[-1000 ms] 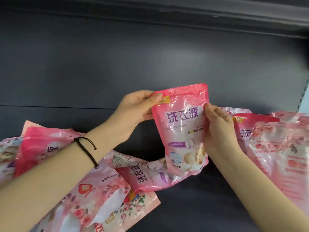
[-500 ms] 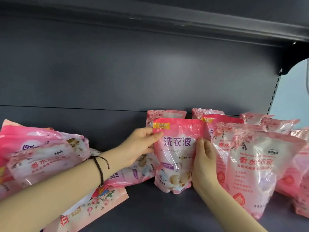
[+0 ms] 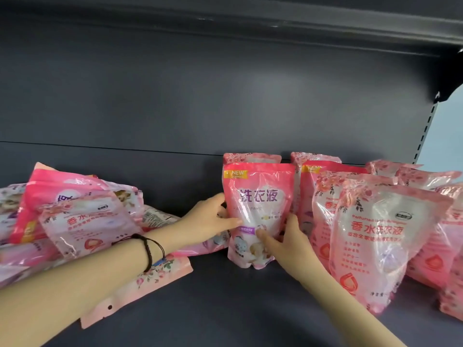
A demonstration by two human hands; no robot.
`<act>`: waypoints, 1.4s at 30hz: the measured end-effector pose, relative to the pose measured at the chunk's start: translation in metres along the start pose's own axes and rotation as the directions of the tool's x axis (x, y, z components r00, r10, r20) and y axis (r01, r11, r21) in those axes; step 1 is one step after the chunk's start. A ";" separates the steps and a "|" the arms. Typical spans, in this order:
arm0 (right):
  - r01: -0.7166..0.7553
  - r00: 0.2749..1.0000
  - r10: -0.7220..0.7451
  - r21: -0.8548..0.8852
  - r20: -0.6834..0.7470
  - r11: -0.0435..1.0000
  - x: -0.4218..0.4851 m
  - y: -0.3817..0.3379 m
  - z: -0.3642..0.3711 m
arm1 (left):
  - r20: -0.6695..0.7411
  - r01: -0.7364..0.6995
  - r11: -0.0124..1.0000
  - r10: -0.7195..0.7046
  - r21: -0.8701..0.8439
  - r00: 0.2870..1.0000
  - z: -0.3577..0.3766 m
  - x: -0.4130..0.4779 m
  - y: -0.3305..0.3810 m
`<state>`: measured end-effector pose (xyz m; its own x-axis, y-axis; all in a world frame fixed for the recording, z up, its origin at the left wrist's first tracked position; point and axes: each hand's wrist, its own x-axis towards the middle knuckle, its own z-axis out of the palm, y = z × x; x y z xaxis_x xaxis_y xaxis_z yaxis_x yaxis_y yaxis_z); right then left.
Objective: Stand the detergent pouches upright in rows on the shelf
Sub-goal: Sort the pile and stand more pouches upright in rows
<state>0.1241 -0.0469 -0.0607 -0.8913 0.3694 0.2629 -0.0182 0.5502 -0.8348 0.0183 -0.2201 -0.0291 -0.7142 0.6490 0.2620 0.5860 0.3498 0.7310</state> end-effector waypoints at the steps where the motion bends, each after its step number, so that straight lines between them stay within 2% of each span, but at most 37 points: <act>1: 0.020 1.000 -0.016 -0.163 0.025 0.986 -0.002 0.001 -0.005 | 0.032 0.001 0.997 -0.004 0.078 0.999 -0.004 -0.002 0.000; 3: 0.081 0.992 -0.028 -0.459 0.120 0.885 -0.006 -0.001 -0.012 | 0.116 -0.026 0.954 -0.009 0.300 0.993 -0.015 -0.009 0.002; 4: 0.108 0.987 -0.020 -0.563 0.160 0.819 -0.009 -0.005 -0.015 | 0.162 -0.062 0.901 -0.010 0.429 0.987 -0.022 -0.014 0.002; 7: 0.164 0.970 0.025 -0.722 0.243 0.672 -0.011 -0.029 -0.021 | 0.241 -0.199 0.610 0.013 0.767 0.971 -0.046 -0.029 0.002; 9: 0.234 0.949 0.040 -0.784 0.312 0.575 -0.009 -0.051 -0.023 | 0.263 -0.248 0.476 0.035 0.844 0.964 -0.060 -0.039 -0.001; 14: 0.460 0.877 -0.002 -0.837 0.481 0.296 -0.009 -0.107 -0.012 | 0.245 -0.265 0.282 0.102 0.922 0.964 -0.093 -0.055 -0.009; 19: 0.536 0.844 -0.080 -0.833 0.530 0.137 -0.011 -0.139 0.022 | 0.191 -0.232 0.312 0.158 0.921 0.969 -0.128 -0.070 -0.027; 25: 0.560 0.829 -0.032 -0.825 0.559 0.073 -0.006 -0.158 0.078 | 0.210 -0.286 0.324 0.250 0.902 0.945 -0.149 -0.083 -0.050; 31: 0.558 0.816 0.070 -0.814 0.573 0.159 0.013 -0.173 0.114 | 0.243 -0.339 0.377 0.279 0.862 0.929 -0.155 -0.069 -0.064; 35: 0.559 0.803 0.189 -0.824 0.565 0.087 0.042 -0.179 0.127 | 0.285 -0.352 0.344 0.231 0.871 0.930 -0.162 -0.048 -0.069; 37: 0.564 0.790 0.235 -0.822 0.566 0.083 0.062 -0.176 0.135 | 0.298 -0.367 0.336 0.240 0.867 0.924 -0.163 -0.039 -0.072; 40: 0.577 0.751 0.273 -0.798 0.601 0.172 0.092 -0.164 0.150 | 0.305 -0.364 0.369 0.209 0.855 0.929 -0.158 -0.028 -0.081; 42: 0.594 0.698 0.326 -0.770 0.637 0.233 0.109 -0.154 0.163 | 0.303 -0.341 0.431 0.156 0.835 0.940 -0.153 -0.022 -0.088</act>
<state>-0.0445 -0.2132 0.0179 -0.9171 -0.0401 -0.3966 -0.1848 0.9243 0.3340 -0.0765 -0.3685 -0.0028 -0.4638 0.8695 0.1697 0.8160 0.4939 -0.3004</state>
